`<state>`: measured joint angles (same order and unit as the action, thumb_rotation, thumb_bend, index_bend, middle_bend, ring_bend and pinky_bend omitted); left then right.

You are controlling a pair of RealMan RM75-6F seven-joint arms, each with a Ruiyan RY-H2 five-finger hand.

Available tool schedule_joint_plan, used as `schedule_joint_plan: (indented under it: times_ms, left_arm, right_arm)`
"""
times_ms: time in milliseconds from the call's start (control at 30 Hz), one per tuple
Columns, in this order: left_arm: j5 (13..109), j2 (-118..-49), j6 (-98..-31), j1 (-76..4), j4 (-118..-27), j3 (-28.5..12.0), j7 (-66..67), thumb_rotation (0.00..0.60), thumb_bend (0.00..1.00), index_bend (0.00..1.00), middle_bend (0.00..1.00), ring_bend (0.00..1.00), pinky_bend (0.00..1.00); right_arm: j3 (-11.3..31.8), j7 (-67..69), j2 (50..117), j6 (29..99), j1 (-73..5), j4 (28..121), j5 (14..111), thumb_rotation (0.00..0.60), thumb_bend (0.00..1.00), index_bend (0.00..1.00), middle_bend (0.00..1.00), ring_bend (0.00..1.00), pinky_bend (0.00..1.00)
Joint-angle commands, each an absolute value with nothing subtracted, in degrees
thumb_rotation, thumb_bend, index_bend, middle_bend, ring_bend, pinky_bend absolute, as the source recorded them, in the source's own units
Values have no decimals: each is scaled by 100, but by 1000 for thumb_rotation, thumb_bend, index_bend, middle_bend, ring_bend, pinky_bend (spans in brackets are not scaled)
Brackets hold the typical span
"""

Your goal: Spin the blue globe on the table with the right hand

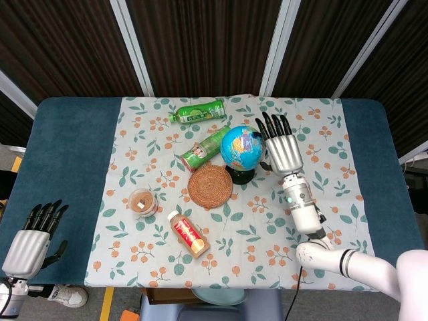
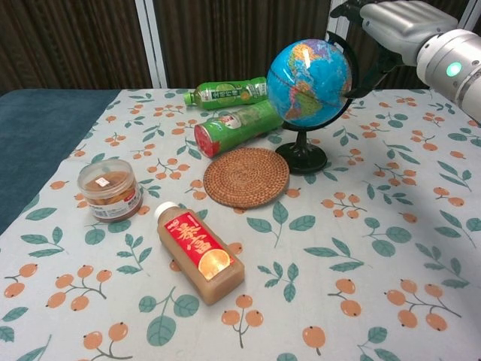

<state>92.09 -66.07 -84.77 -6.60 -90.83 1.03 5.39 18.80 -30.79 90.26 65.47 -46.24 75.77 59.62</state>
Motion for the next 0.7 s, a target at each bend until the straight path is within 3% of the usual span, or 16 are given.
schedule_joint_plan:
  times_ms: [33, 533, 700]
  left_arm:
    - [9192, -6605, -8465, -663, -9086, 97, 544, 600, 420, 0, 0, 0, 0]
    - [9146, -6572, -8475, -658, -9089, 70, 503, 600, 419, 0, 0, 0, 0]
    - [9167, -6541, -8544, -633, -9082, 65, 449, 600, 419, 0, 0, 0, 0]
  right_arm:
    - [1890, -3098, 9079, 6483, -4654, 7399, 5876, 600, 210, 0, 0, 0, 0]
    - [1974, -3251, 9325, 6414, -4837, 6670, 5720, 600, 210, 0, 0, 0, 0]
    - [1657, -2833, 8777, 6823, -4305, 7371, 6167, 600, 211, 0, 0, 0, 0]
